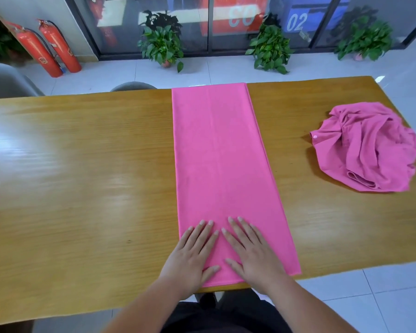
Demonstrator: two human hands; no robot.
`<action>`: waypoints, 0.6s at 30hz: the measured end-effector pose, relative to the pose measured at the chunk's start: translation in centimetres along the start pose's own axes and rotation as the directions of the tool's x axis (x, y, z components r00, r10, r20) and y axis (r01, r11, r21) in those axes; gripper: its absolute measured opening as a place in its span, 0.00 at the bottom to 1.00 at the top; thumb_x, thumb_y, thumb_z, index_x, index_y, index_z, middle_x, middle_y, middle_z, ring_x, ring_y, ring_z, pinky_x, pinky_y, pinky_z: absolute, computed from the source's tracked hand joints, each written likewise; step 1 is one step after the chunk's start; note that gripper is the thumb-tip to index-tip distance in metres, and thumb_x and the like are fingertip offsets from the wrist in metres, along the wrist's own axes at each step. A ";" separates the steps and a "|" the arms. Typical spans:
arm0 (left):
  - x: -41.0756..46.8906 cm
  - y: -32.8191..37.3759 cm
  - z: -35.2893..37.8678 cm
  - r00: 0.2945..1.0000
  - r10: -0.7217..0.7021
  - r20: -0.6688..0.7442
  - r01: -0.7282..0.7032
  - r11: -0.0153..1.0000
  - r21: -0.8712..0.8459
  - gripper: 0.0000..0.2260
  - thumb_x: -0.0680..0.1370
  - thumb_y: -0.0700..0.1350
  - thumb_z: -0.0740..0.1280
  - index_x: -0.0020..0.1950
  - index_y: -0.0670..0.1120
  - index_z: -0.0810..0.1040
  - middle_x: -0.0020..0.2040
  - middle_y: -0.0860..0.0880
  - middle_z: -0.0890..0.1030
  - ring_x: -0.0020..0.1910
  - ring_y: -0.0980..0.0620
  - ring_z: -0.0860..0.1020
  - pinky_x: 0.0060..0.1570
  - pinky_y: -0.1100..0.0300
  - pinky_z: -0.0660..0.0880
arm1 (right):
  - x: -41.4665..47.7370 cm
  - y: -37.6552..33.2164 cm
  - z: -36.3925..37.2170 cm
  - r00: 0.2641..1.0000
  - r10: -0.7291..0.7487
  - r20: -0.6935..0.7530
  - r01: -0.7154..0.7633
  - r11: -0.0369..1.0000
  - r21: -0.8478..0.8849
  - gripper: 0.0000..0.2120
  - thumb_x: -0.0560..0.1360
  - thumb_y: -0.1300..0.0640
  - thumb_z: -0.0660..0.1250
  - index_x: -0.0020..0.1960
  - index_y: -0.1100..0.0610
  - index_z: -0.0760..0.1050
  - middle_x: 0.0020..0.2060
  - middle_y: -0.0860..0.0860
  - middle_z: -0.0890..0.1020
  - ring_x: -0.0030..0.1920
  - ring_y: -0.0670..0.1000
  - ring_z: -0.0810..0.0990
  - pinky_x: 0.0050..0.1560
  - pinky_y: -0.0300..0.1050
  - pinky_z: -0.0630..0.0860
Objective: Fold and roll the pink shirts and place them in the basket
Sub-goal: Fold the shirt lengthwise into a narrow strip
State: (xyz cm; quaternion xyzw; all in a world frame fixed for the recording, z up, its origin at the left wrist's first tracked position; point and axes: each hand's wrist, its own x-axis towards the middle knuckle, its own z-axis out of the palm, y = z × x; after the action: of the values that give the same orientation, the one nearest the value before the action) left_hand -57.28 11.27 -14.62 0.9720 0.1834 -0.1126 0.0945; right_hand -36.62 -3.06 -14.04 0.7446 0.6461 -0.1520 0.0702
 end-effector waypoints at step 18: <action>-4.4 1.1 -0.3 0.971 -0.223 0.090 0.222 0.975 0.024 0.30 0.87 0.46 0.56 0.87 0.44 0.48 0.87 0.46 0.42 0.86 0.45 0.42 0.84 0.46 0.48 | -6.4 4.3 0.7 0.958 0.283 0.056 -0.287 0.953 0.098 0.27 0.85 0.44 0.57 0.83 0.48 0.64 0.84 0.54 0.59 0.82 0.60 0.60 0.78 0.60 0.67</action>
State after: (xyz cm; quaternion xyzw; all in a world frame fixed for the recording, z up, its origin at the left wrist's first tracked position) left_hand -60.80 8.87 -13.05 0.9397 0.2858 -0.1684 0.0827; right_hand -33.25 -9.94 -13.08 0.8293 0.5216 -0.1894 0.0655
